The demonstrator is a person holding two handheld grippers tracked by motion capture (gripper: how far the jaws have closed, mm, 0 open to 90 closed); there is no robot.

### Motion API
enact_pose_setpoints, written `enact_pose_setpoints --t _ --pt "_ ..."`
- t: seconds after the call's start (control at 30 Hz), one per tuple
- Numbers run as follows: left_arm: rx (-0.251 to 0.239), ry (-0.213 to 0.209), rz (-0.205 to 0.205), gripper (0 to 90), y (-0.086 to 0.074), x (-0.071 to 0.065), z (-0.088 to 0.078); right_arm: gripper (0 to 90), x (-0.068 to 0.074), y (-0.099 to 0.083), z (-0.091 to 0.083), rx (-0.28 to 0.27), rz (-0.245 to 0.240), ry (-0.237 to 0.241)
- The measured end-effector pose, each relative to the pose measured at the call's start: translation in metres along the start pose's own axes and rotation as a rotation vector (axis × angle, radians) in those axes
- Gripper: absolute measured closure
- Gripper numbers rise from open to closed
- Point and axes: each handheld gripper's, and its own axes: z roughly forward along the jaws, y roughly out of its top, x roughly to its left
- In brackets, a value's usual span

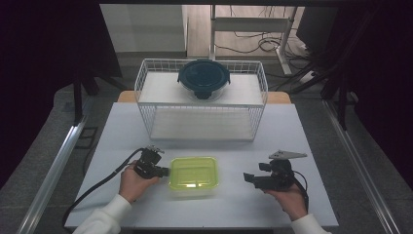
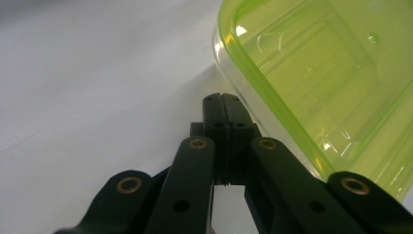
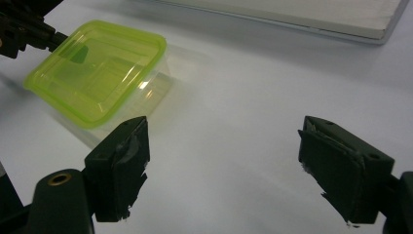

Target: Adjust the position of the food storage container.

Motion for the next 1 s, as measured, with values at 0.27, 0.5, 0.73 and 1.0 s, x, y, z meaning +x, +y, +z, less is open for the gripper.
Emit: enact_pose_setpoints --t 0.27,0.5,0.73,1.0 --pt "0.007 -0.041 0.017 90.0 0.009 -0.011 0.012 18.9 -0.001 -0.001 0.001 0.005 0.0 -0.001" --pt "-0.013 0.013 0.038 90.0 0.004 -0.007 0.001 18.9 -0.002 -0.002 0.0 0.006 -0.003 -0.008" --pt "-0.102 0.061 0.076 90.0 -0.011 -0.004 -0.036 18.9 -0.005 -0.004 -0.002 -0.001 0.006 -0.011" --pt "-0.195 -0.034 0.014 59.9 -0.022 -0.001 -0.051 18.8 -0.001 -0.003 -0.001 -0.002 -0.01 -0.005"
